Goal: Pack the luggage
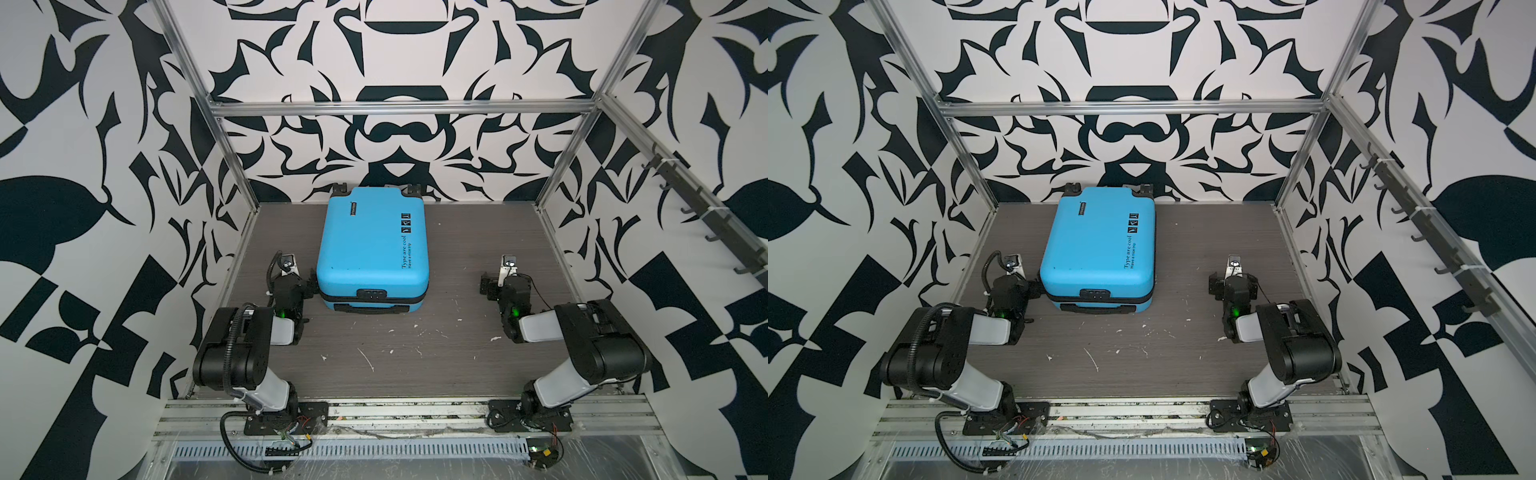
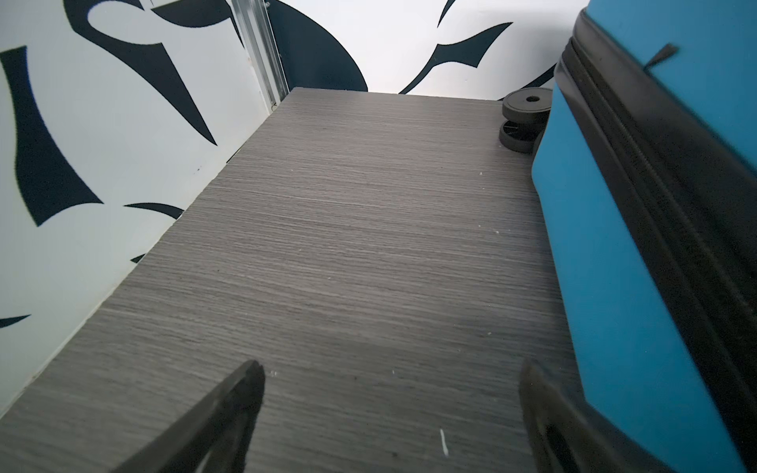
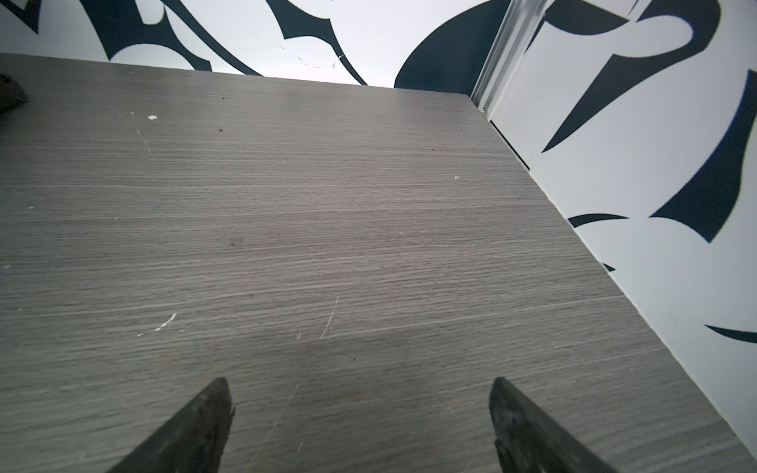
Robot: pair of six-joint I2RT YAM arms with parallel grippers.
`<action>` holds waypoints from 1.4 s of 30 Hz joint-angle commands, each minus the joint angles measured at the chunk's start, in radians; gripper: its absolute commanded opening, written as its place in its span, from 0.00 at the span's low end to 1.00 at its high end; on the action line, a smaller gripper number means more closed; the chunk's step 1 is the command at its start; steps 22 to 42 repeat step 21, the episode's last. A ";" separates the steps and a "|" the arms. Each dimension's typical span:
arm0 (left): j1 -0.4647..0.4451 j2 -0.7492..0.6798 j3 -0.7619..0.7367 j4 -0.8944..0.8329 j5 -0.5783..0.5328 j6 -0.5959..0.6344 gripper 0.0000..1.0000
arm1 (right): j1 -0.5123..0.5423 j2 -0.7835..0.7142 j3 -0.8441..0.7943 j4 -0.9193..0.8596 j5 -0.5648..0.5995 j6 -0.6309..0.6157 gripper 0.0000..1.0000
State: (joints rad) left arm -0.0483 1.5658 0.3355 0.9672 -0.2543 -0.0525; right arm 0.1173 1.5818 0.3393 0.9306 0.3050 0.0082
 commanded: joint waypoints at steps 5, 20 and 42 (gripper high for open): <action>-0.013 -0.001 0.009 0.009 0.022 0.007 0.99 | -0.003 -0.024 0.001 0.015 0.031 0.018 0.99; -0.014 0.000 0.011 0.007 0.021 0.005 0.99 | -0.003 -0.020 0.006 0.011 -0.019 0.002 0.99; -0.014 0.000 0.011 0.007 0.021 0.006 0.99 | -0.003 -0.025 0.005 0.008 -0.029 -0.003 0.99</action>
